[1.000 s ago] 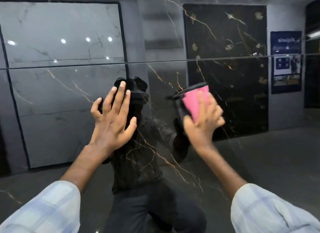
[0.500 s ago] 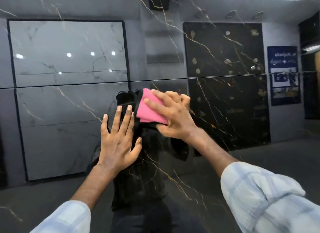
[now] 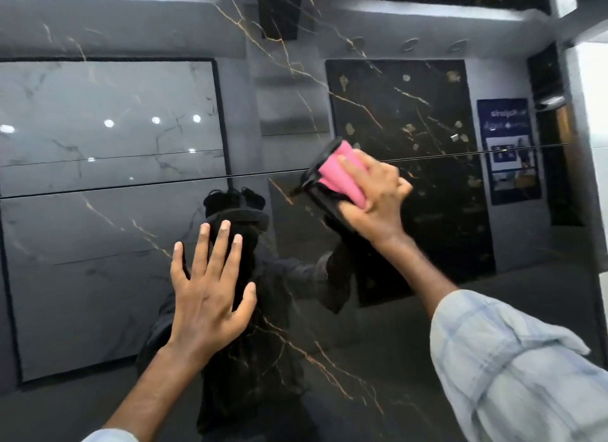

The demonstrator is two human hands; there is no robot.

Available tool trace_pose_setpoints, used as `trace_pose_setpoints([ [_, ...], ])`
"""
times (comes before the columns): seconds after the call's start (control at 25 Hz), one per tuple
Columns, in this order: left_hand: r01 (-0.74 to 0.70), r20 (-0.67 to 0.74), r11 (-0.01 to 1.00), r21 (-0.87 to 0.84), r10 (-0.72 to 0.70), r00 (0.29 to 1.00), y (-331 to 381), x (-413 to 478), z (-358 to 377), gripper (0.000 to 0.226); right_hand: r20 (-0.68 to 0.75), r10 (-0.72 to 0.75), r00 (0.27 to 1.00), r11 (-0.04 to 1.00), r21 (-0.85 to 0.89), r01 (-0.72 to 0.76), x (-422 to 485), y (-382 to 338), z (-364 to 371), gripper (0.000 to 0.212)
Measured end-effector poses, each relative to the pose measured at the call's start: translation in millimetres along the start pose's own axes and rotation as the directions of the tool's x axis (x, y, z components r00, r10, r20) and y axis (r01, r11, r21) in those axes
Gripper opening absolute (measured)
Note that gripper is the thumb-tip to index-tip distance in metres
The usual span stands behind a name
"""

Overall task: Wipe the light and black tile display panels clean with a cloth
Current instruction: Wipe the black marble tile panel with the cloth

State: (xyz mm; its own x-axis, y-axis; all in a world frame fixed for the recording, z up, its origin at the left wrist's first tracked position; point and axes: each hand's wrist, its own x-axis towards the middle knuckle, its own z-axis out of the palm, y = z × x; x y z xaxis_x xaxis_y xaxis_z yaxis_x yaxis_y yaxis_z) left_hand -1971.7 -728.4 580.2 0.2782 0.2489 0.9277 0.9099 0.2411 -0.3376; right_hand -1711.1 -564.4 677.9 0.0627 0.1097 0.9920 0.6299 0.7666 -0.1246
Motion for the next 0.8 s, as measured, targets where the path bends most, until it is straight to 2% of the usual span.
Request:
trace_pose_setpoints([
  [0.04, -0.038, -0.008, 0.998, -0.044, 0.038, 0.999, 11.6, 5.1, -1.9, 0.079, -0.041, 0.170, 0.985, 0.985, 0.027, -0.169, -0.3, 12.2, -5.7, 0.076],
  [0.08, -0.098, -0.017, 0.993, -0.068, 0.097, 0.995, 27.1, 11.6, -0.8, 0.079, -0.059, 0.275, 0.960, 0.961, 0.052, -0.272, 1.1, 15.3, -7.9, 0.075],
  [0.12, -0.157, -0.012, 0.985, -0.076, 0.157, 0.988, 45.3, 17.9, 3.1, 0.081, -0.057, 0.306, 0.950, 0.952, 0.038, -0.304, 2.2, 12.0, -7.4, 0.076],
  [0.16, -0.198, 0.009, 0.977, -0.082, 0.199, 0.980, 64.2, 22.4, 9.7, 0.082, -0.042, 0.275, 0.961, 0.961, -0.003, -0.275, 1.2, 6.7, -5.3, 0.078],
  [0.28, -0.228, 0.105, 0.973, -0.038, 0.230, 0.967, 98.7, 23.3, 33.7, 0.086, 0.077, 0.053, 0.996, 0.994, -0.095, -0.046, -1.3, 7.8, -9.2, 0.082],
  [0.44, -0.229, 0.110, 0.973, 0.008, 0.227, 0.968, 98.6, 16.6, 44.3, 0.083, 0.101, -0.059, 0.993, 0.985, -0.156, 0.074, 15.6, 12.1, -25.2, 0.089],
  [0.52, -0.236, 0.096, 0.971, 0.034, 0.232, 0.968, 98.2, 17.7, 43.7, 0.081, 0.144, -0.066, 0.987, 0.994, -0.071, 0.077, 11.6, -2.2, -18.0, 0.095],
  [0.6, -0.238, 0.100, 0.970, 0.047, 0.232, 0.968, 98.5, 16.3, 45.3, 0.080, 0.258, -0.064, 0.964, 0.995, 0.084, 0.044, 7.6, -5.4, -14.0, 0.098],
  [0.72, -0.232, 0.109, 0.972, 0.042, 0.226, 0.968, 98.9, 15.8, 46.5, 0.079, 0.462, -0.047, 0.885, 0.983, 0.179, -0.041, 19.9, -4.8, -28.8, 0.101],
  [0.76, -0.230, 0.116, 0.972, 0.040, 0.224, 0.968, 99.1, 16.3, 46.4, 0.080, 0.441, -0.017, 0.897, 0.982, 0.175, -0.067, 24.1, -6.6, -30.1, 0.096],
  [0.8, -0.230, 0.118, 0.972, 0.045, 0.224, 0.968, 99.0, 16.4, 46.3, 0.079, 0.360, 0.010, 0.933, 0.979, 0.188, -0.083, 26.5, -11.1, -28.5, 0.082],
])
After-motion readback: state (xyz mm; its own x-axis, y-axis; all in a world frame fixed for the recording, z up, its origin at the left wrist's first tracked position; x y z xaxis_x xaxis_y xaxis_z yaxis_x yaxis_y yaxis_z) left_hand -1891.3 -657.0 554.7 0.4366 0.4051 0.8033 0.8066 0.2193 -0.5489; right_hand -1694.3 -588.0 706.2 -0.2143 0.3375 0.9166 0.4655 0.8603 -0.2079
